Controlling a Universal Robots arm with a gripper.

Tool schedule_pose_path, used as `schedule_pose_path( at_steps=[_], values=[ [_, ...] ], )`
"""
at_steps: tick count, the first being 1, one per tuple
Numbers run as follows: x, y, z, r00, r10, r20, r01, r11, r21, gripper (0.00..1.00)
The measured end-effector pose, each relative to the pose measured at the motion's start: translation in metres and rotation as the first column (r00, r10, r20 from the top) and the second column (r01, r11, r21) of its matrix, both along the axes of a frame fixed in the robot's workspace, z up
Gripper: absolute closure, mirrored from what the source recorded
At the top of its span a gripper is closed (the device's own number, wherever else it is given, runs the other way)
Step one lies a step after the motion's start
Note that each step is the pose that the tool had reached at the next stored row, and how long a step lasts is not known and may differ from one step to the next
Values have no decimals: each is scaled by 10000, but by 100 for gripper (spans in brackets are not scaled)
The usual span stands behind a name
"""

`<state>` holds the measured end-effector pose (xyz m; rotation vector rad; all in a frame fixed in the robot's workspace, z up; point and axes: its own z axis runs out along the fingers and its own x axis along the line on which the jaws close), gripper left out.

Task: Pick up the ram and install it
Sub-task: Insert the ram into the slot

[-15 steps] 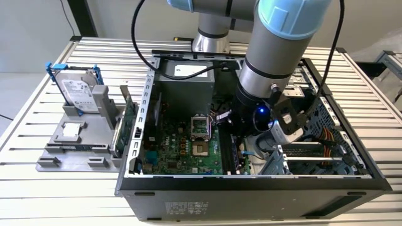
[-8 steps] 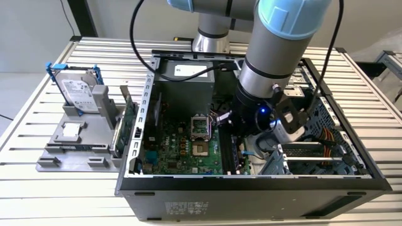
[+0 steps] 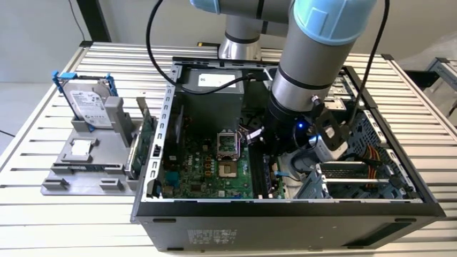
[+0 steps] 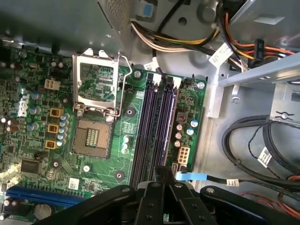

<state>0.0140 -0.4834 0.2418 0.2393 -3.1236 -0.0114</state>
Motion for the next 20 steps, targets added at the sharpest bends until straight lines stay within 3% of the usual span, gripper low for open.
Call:
schedule_pose_path(
  at_steps=[20],
  values=[
    [0,0,0,9926,1214,0,-1214,9926,0,100]
  ],
)
